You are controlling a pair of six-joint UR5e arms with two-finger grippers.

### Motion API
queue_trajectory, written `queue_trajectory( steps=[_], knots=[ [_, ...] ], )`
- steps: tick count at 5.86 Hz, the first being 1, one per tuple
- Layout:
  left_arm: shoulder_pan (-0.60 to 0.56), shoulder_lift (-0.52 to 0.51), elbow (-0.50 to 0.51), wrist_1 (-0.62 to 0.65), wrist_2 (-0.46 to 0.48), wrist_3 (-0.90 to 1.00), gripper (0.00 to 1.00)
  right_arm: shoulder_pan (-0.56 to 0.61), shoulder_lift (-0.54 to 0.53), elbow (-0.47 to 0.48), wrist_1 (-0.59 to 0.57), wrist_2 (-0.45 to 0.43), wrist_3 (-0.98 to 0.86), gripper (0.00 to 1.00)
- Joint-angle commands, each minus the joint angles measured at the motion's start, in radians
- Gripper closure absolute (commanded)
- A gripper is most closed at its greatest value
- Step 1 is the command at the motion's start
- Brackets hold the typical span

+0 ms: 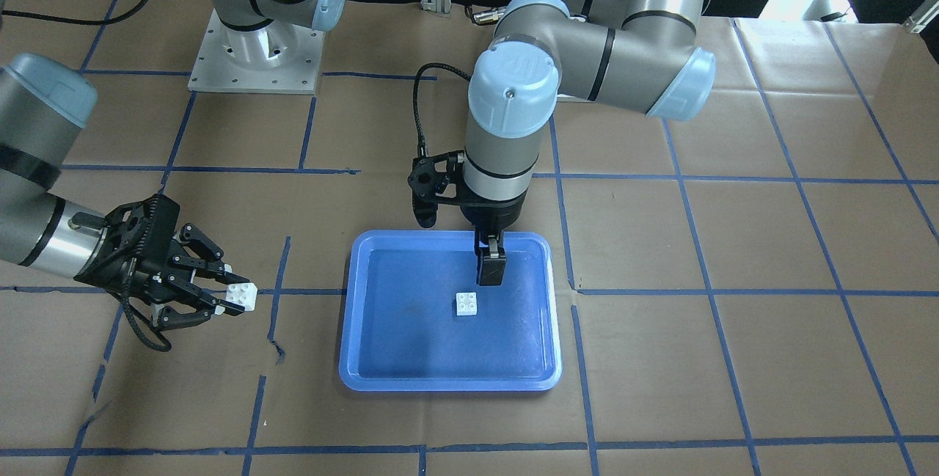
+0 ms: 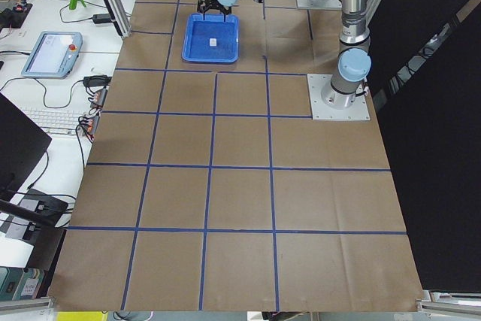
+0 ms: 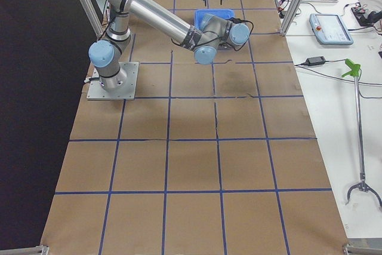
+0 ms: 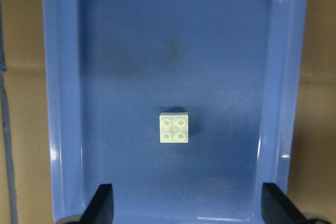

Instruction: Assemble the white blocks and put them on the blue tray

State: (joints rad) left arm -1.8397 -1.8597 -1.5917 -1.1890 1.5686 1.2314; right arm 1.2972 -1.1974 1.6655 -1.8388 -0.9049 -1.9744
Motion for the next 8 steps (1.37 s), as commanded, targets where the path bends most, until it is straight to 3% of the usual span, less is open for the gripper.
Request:
queue_trajectory(
  steps=[1,2,3,6,8],
  knots=[
    [0.054,0.147,0.071,-0.247,-0.001,-0.049,0.00,0.095,0.001,0.006,-0.043,0.011,0.092,0.71],
    [0.056,0.195,0.079,-0.339,0.011,-0.070,0.00,0.158,0.004,0.022,-0.112,0.011,0.188,0.71],
    [0.068,0.218,0.069,-0.349,0.010,-0.128,0.00,0.225,0.018,0.063,-0.261,0.011,0.338,0.71],
    [0.125,0.260,0.058,-0.325,0.010,-0.705,0.00,0.388,0.171,0.088,-0.650,0.004,0.648,0.69],
    [0.172,0.273,0.050,-0.340,0.065,-1.060,0.00,0.407,0.223,0.127,-0.741,-0.002,0.654,0.69]
  ],
)
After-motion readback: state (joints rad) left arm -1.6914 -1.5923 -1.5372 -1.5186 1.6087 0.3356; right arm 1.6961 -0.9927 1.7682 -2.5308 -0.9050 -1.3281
